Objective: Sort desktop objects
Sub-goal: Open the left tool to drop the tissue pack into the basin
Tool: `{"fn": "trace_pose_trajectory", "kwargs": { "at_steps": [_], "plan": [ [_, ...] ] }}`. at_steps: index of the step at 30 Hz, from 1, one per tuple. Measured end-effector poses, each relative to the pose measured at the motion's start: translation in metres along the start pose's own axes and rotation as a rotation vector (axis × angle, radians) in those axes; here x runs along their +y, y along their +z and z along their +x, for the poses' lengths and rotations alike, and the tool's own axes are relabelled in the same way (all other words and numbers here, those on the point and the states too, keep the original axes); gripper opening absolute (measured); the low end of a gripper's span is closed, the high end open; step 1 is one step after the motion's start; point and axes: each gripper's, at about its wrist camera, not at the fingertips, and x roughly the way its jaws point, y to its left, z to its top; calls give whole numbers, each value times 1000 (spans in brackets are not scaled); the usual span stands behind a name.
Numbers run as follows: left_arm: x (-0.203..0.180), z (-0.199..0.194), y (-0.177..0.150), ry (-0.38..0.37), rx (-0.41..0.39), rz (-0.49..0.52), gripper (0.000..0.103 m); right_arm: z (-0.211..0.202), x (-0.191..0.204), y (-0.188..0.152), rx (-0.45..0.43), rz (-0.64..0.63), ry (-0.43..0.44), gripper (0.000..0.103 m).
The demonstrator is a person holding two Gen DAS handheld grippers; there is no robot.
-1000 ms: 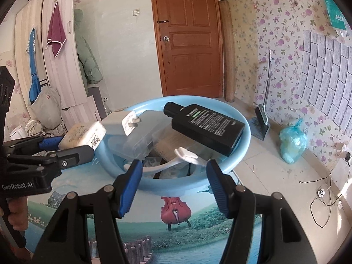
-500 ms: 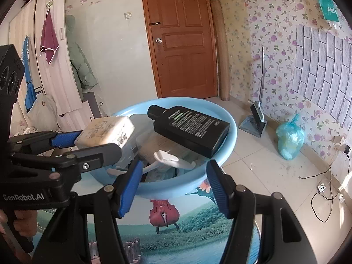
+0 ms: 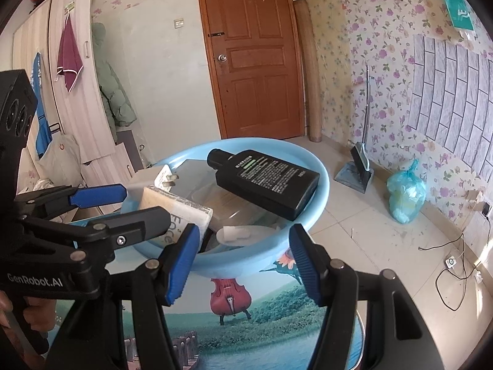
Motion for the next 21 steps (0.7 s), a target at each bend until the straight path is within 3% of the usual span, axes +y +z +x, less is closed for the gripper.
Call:
{"fn": "trace_pose_trajectory", "kwargs": {
  "at_steps": [14, 18, 21],
  "plan": [
    [14, -52, -9, 113, 22, -55, 94, -30, 20, 6, 14, 25, -14, 60],
    [22, -71, -15, 128, 27, -76, 95, -42, 32, 7, 18, 26, -8, 70],
    [26, -87, -22, 152, 22, -90, 95, -52, 41, 8, 20, 34, -1, 71]
  ]
}}
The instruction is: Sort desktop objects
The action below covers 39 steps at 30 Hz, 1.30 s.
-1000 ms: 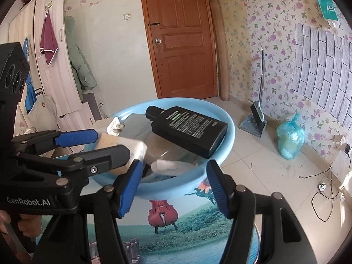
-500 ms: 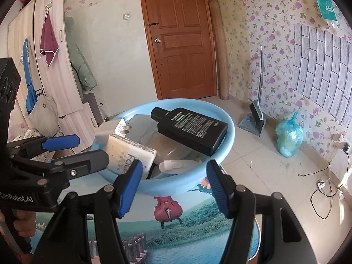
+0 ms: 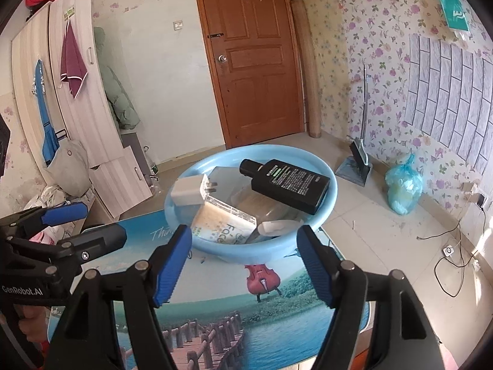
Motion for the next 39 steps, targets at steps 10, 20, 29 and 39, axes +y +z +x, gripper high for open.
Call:
{"fn": "trace_pose_trajectory", "kwargs": {
  "at_steps": [10, 20, 29, 39],
  "plan": [
    [25, -53, -24, 69, -60, -43, 95, -31, 42, -2, -13, -75, 46, 72],
    [38, -84, -41, 123, -95, -72, 101, -44, 54, -12, -6, -45, 78, 92],
    [42, -89, -48, 80, -78, -65, 103, -46, 57, -12, -19, -9, 41, 101],
    [40, -82, -49, 88, -106, -50, 103, -47, 52, -12, -66, -8, 36, 103]
  ]
}}
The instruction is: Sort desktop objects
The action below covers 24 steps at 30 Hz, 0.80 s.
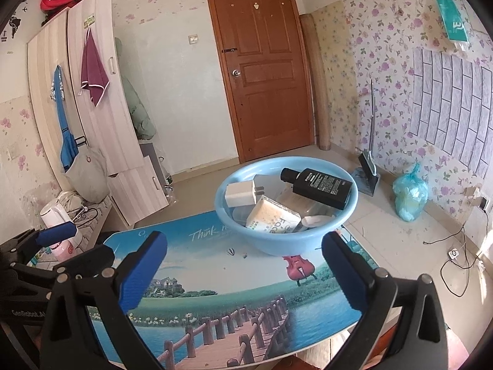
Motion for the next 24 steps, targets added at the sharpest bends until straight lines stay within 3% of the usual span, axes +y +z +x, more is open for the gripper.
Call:
{"fn": "trace_pose_trajectory", "kwargs": {
  "at_steps": [2, 6, 11, 15, 24],
  "plan": [
    [-3, 2, 0, 23, -19, 24, 103, 4, 0, -2, -1, 1, 4, 103],
    [-3, 12, -2, -17, -11, 24, 103, 12, -6, -7, 5, 23, -8, 103],
    [-7, 15, -8, 74, -112, 68, 103, 17, -9, -8, 19, 21, -27, 103],
    [1, 17, -5, 59, -79, 14, 103, 18, -8, -9, 18, 12, -30, 103],
    [-4, 15, -6, 21, -69, 22, 103, 20, -10, -10, 36, 11, -38, 103]
  ]
}}
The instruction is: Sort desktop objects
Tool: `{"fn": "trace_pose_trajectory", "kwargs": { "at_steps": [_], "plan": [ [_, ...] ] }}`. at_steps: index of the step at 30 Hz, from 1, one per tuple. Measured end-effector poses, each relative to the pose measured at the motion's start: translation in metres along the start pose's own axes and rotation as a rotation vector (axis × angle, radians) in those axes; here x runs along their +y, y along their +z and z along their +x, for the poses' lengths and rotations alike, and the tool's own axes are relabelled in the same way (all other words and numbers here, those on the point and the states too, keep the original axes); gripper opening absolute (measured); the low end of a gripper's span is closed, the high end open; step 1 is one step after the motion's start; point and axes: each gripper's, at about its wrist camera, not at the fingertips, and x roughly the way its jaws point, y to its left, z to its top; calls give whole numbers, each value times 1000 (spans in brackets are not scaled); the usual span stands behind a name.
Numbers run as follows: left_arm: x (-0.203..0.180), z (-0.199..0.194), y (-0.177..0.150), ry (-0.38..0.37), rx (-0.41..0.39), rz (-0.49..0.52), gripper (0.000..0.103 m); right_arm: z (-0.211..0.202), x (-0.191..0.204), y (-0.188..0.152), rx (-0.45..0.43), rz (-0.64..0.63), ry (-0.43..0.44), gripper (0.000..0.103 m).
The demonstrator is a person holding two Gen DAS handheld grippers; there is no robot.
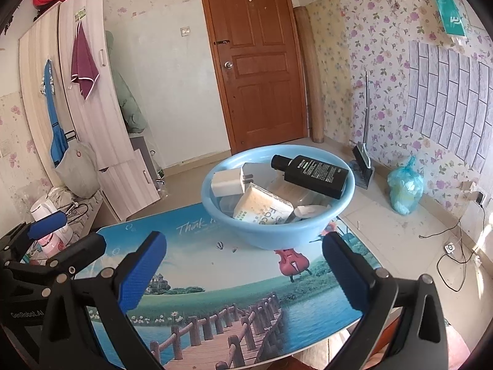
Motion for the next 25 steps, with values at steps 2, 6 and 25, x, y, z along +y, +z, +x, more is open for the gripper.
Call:
{"fn": "trace_pose_trajectory", "kwargs": {
  "at_steps": [2, 6, 25],
  "plan": [
    [-2, 0, 0, -11, 1, 4, 103, 1, 0, 0, 10, 1, -1, 103],
    [-3, 0, 0, -22, 2, 11, 103, 1, 1, -1, 15, -4, 0, 103],
    [-4, -1, -1, -34, 7, 24, 103, 3, 3, -2, 22, -13, -3, 103]
  ]
}}
